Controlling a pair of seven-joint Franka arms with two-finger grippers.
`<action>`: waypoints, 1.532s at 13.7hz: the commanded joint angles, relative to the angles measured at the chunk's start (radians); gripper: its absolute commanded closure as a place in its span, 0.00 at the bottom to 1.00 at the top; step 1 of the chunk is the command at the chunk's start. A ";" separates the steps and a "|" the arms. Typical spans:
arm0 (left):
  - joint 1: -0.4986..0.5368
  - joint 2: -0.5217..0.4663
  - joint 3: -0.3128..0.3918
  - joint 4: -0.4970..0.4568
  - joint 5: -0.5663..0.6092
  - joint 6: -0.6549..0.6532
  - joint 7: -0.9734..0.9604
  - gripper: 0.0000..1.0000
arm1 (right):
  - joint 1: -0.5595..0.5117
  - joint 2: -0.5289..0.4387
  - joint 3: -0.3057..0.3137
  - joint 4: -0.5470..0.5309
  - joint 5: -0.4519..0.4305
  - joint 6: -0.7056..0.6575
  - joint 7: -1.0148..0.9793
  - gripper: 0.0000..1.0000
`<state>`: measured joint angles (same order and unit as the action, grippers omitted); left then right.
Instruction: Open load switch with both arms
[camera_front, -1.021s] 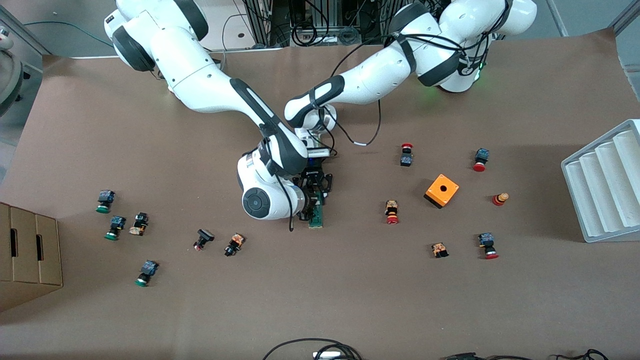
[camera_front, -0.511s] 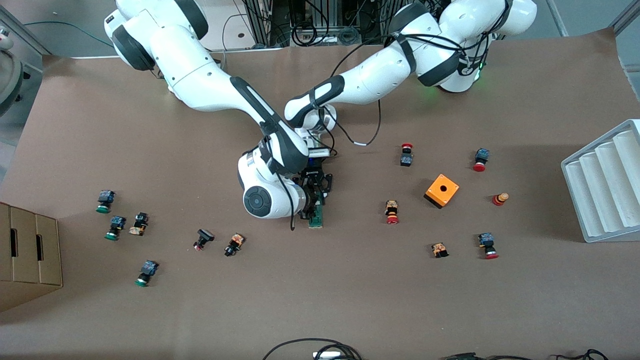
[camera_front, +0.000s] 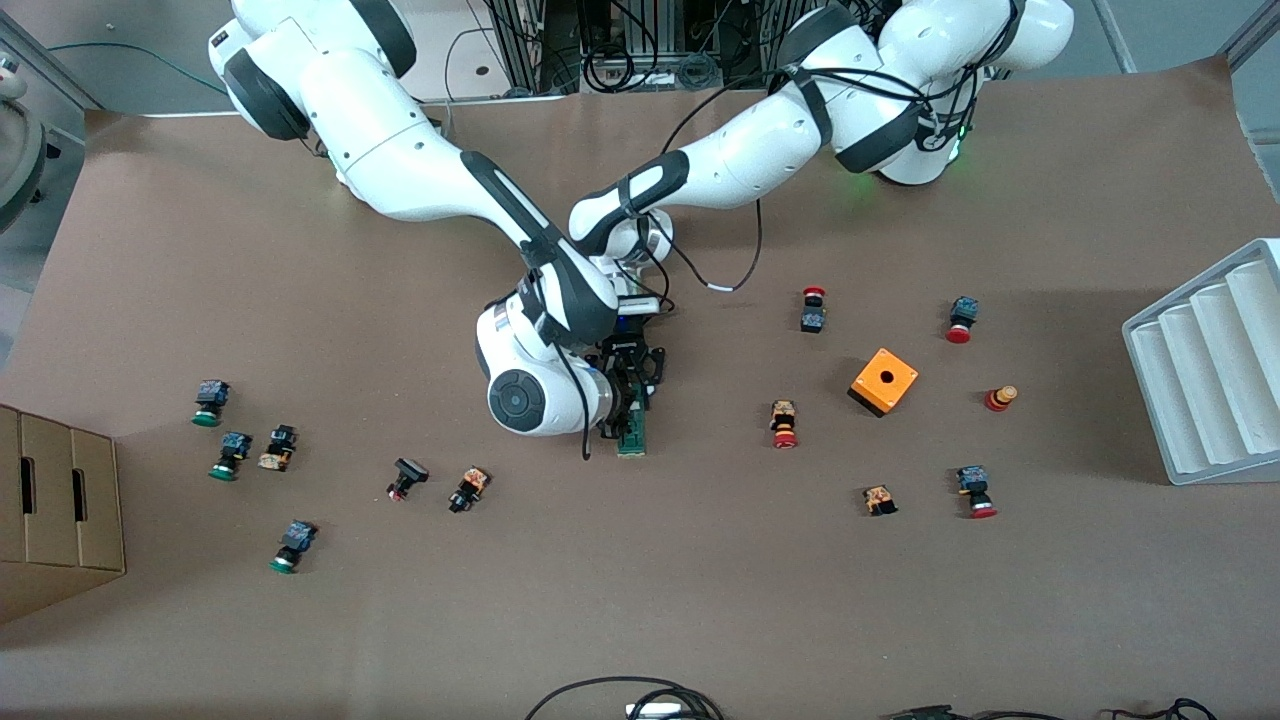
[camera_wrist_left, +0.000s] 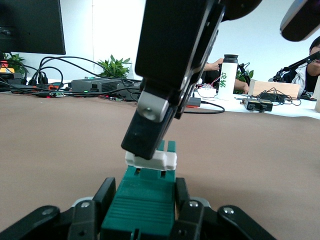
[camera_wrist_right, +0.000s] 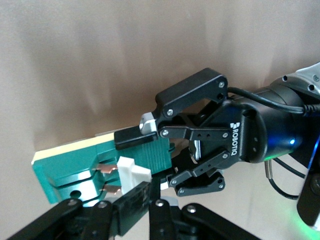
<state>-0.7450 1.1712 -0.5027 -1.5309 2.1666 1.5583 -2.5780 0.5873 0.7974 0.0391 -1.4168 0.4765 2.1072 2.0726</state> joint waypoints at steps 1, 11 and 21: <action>-0.022 0.117 -0.003 0.025 0.013 0.017 -0.048 0.45 | -0.007 -0.024 0.004 -0.005 -0.036 0.008 0.010 0.80; -0.022 0.123 -0.003 0.026 0.016 0.014 -0.048 0.42 | -0.003 -0.020 0.004 -0.011 -0.073 0.040 0.009 0.95; -0.022 0.137 -0.003 0.028 0.016 0.014 -0.071 0.44 | 0.040 -0.007 0.007 -0.077 -0.095 0.091 0.014 0.98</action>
<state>-0.7456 1.1723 -0.5028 -1.5308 2.1691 1.5548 -2.5780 0.6121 0.7907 0.0383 -1.4484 0.4115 2.1654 2.0731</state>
